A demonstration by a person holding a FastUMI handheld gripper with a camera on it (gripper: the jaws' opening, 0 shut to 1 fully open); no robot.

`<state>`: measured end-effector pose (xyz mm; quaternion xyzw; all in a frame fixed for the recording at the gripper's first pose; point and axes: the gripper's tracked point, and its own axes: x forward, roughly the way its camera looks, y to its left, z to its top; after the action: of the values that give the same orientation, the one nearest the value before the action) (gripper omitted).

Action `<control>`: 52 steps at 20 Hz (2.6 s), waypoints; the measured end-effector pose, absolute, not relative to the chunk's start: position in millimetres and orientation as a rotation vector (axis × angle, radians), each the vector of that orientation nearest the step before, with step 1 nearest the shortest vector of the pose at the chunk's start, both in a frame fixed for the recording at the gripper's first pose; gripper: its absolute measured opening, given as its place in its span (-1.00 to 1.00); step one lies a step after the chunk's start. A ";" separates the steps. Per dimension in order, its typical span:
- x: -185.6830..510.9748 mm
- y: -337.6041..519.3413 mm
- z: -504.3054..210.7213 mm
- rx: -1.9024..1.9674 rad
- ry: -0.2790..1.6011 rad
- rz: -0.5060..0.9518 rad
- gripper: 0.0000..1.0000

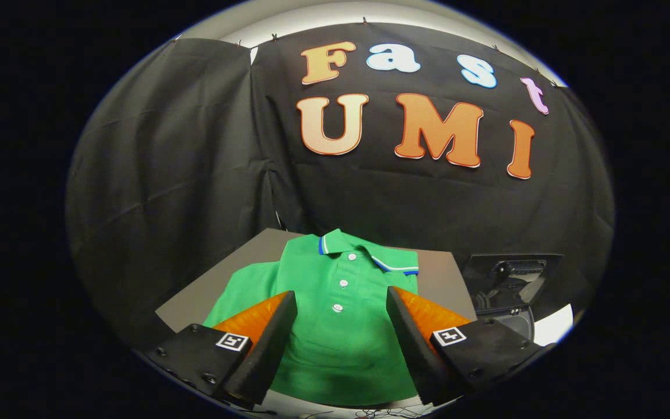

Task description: Put the clothes into the washing machine and then close the washing machine lid.

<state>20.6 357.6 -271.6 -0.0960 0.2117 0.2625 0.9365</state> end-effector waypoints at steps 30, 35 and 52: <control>-16.2 331.4 -294.4 -0.206 0.529 0.605 -0.55; -12.8 308.9 -260.4 -0.147 0.519 0.582 -0.84; 85.8 146.5 -83.4 -0.121 0.216 0.472 -0.85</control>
<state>85.8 146.5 -83.4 -0.0599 0.1066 0.2332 0.9647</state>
